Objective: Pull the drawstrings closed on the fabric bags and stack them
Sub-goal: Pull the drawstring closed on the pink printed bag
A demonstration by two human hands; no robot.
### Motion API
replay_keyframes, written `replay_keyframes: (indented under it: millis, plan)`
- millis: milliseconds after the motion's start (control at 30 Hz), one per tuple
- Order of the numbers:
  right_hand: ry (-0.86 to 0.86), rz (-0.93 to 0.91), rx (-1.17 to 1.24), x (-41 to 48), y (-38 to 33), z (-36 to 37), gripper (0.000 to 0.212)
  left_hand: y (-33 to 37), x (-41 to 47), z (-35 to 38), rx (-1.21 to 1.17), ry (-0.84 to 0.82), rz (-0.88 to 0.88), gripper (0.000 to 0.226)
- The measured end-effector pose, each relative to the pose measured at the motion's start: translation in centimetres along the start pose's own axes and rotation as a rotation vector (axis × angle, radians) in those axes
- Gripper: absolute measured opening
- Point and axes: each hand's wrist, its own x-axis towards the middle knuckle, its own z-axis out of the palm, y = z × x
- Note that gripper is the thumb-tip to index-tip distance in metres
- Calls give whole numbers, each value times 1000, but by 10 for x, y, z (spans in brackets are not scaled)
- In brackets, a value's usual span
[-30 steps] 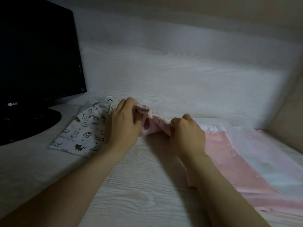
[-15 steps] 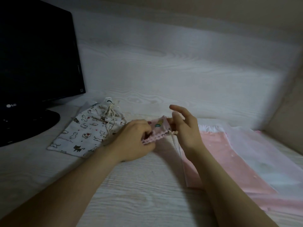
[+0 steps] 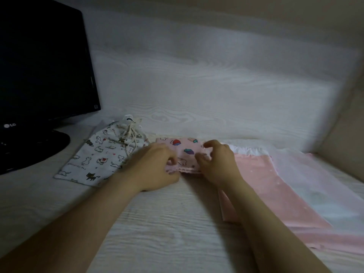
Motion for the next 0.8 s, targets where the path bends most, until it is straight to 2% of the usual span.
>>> replay_keyframes:
  millis: [67,133,200,333,433,533,633,733,800]
  plan:
    - [7,83,-15,-1,1,-2,49,-3,2,0,84,73,-117,34]
    - [36,145,24,-1,1,-5,45,-4,2,1,152,85,-210,47]
    - [40,165,47,0,-1,-5,36,-2,1,1,178,83,-230,53]
    - [-87,256,5,-4,-5,-5,46,-1,1,1,160,56,-251,55]
    - [-176,266,222,-5,-10,-9,36,-1,1,0,179,33,-221,56]
    - [-150,195,479,-7,-19,-11,17,2,-3,-5,126,-29,-187,32]
    - [-87,123,560,-6,-21,-10,22,6,-6,-10,90,-91,-154,7]
    - [-42,73,472,-5,-15,-7,22,3,-6,-7,93,-69,-198,22]
    - [-16,59,428,-4,-13,-6,19,2,-5,-8,111,-8,-255,16]
